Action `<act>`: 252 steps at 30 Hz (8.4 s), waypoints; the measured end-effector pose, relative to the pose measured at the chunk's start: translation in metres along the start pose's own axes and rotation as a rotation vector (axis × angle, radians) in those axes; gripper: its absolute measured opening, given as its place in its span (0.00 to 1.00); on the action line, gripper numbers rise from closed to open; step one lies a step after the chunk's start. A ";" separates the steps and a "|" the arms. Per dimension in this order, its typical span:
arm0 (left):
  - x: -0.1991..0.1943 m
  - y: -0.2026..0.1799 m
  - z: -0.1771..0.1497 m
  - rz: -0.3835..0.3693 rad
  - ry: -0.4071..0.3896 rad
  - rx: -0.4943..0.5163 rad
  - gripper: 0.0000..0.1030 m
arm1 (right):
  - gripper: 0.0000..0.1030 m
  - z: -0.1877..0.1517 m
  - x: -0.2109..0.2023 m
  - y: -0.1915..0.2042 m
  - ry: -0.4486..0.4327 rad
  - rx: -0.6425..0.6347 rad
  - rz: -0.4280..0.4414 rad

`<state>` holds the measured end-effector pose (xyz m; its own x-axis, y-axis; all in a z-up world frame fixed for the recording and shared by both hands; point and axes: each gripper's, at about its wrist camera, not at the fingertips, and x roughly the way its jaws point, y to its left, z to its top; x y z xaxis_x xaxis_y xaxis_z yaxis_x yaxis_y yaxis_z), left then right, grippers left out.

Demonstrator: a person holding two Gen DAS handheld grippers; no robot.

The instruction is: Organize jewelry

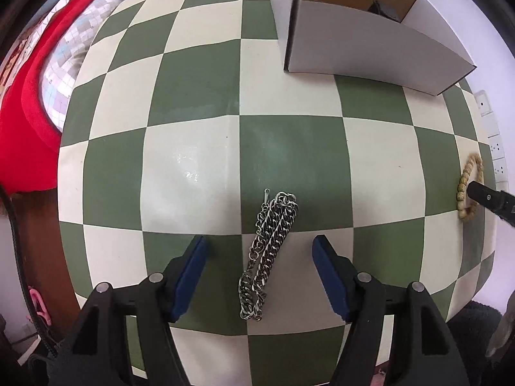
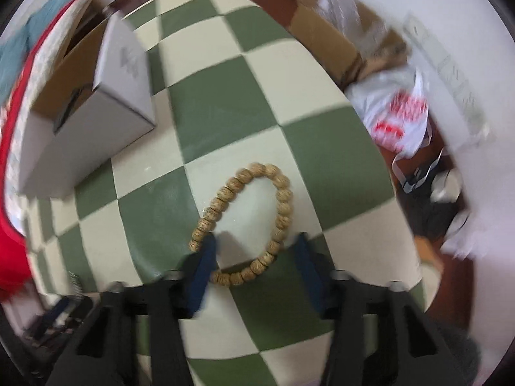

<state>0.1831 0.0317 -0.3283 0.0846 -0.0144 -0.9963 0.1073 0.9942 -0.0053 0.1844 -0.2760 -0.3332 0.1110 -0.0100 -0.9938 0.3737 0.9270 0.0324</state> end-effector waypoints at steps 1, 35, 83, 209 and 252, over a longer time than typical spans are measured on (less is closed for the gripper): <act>0.000 0.000 -0.002 -0.003 -0.004 0.002 0.63 | 0.11 -0.001 0.000 0.008 -0.007 -0.041 -0.015; -0.053 -0.018 0.001 -0.046 -0.114 0.019 0.00 | 0.09 -0.032 -0.018 0.074 0.026 -0.286 0.074; -0.020 -0.017 -0.023 -0.111 0.066 0.065 0.01 | 0.09 0.005 -0.120 0.073 -0.145 -0.206 0.283; -0.263 0.001 0.029 0.079 -0.498 -0.123 1.00 | 1.00 0.025 -0.235 0.081 -0.340 -0.274 0.035; -0.381 -0.015 -0.033 0.062 -0.595 -0.121 1.00 | 1.00 -0.056 -0.415 0.062 -0.609 -0.302 -0.025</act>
<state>0.1165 0.0257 0.0485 0.6295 0.0211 -0.7767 -0.0257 0.9997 0.0064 0.1097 -0.1933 0.0756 0.6375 -0.1602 -0.7536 0.1196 0.9869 -0.1086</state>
